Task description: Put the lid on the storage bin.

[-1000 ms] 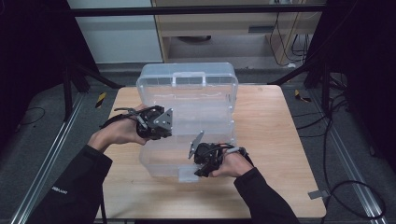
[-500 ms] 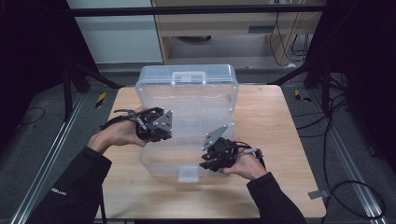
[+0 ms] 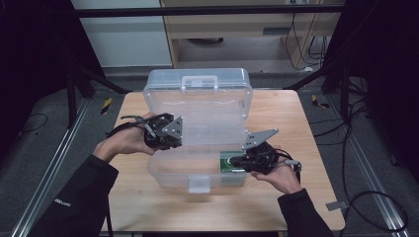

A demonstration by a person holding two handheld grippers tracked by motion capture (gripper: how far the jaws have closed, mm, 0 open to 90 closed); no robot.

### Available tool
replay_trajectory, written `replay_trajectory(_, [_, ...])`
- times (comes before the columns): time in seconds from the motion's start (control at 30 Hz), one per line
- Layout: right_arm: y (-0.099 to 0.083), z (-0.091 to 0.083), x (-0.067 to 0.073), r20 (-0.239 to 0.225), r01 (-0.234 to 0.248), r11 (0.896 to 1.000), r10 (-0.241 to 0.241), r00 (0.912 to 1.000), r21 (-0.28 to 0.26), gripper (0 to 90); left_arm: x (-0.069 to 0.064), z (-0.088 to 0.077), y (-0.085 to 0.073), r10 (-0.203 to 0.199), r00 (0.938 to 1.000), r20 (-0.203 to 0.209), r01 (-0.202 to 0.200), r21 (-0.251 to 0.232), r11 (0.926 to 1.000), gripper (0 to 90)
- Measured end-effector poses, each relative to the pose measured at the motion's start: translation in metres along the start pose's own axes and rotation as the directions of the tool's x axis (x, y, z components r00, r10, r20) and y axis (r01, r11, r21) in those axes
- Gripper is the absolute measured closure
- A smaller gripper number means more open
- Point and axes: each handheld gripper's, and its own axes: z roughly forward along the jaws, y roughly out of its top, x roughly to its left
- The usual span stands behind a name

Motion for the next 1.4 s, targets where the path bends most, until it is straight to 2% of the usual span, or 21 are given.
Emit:
replay_trajectory(0.13, [-0.002,-0.01,-0.003,-0.005,-0.029,0.999,0.029,0.9996,-0.039,90.0,0.0,0.0,0.0,-0.001,1.0,0.001,0.001,-0.001,1.0,85.5])
replay_trajectory(0.23, [0.0,-0.016,-0.004,0.0,-0.03,0.997,0.03,0.9996,-0.066,90.0,0.0,0.0,0.0,-0.003,1.0,0.002,0.003,-0.003,1.0,85.5])
replay_trajectory(0.33, [0.005,-0.022,-0.007,-0.006,-0.043,0.992,0.042,0.9991,-0.116,90.0,0.0,0.0,0.0,-0.003,1.0,0.003,0.003,-0.003,1.0,85.4])
replay_trajectory(0.4, [0.009,-0.026,-0.009,0.007,-0.043,0.988,0.045,0.999,-0.147,90.0,0.0,0.0,0.0,-0.004,1.0,0.003,0.004,-0.005,1.0,85.4])
replay_trajectory(0.57, [0.019,-0.035,-0.018,0.059,-0.061,0.969,0.077,0.9953,-0.238,90.0,0.0,0.0,0.0,-0.005,1.0,0.004,0.005,-0.005,1.0,85.4])
replay_trajectory(0.7, [0.024,-0.038,-0.033,0.088,-0.112,0.949,0.144,0.9857,-0.295,90.0,0.0,0.001,0.0,-0.005,1.0,0.005,0.005,-0.006,1.0,85.4])
replay_trajectory(0.83, [0.028,-0.036,-0.047,0.137,-0.14,0.942,0.189,0.9724,-0.305,90.0,0.0,0.001,0.0,-0.004,1.0,0.004,0.004,-0.006,1.0,85.4])
replay_trajectory(0.9, [0.03,-0.035,-0.053,0.148,-0.145,0.941,0.197,0.9692,-0.305,90.0,0.0,0.001,0.0,-0.002,1.0,0.006,0.002,-0.007,1.0,85.4])
replay_trajectory(0.93, [0.031,-0.034,-0.056,0.154,-0.149,0.941,0.203,0.967,-0.305,90.0,-0.003,0.0,-0.001,-0.039,0.9988,0.027,0.039,0.006,0.9992,85.4])
replay_trajectory(1.03, [0.032,-0.032,-0.066,0.174,-0.163,0.936,0.224,0.9589,-0.312,90.0,-0.004,0.0,-0.001,-0.036,0.999,0.027,0.036,0.007,0.9993,85.4])
replay_trajectory(1.07, [0.032,-0.032,-0.069,0.176,-0.168,0.935,0.231,0.9569,-0.313,90.0,-0.001,0.001,-0.001,0.002,1.0,0.009,-0.002,-0.009,1.0,85.4])
replay_trajectory(1.1, [0.031,-0.031,-0.071,0.183,-0.174,0.932,0.24,0.9533,-0.318,89.9,-0.003,0.0,-0.002,-0.028,0.9991,0.031,0.028,0.003,0.9996,85.4])
replay_trajectory(1.17, [0.031,-0.031,-0.075,0.191,-0.183,0.93,0.252,0.9486,-0.32,89.9,-0.005,0.001,-0.003,-0.042,0.9985,0.036,0.042,0.0,0.9991,85.4])
replay_trajectory(1.37, [0.028,-0.03,-0.081,0.2,-0.195,0.93,0.264,0.9434,-0.31,89.6,-0.007,0.002,-0.003,-0.039,0.9984,0.041,0.039,-0.001,0.9992,85.4])
replay_trajectory(1.4, [0.027,-0.029,-0.082,0.199,-0.197,0.93,0.266,0.9431,-0.31,89.6,-0.005,0.003,-0.002,-0.006,0.9996,0.027,0.007,-0.015,0.9999,85.4])
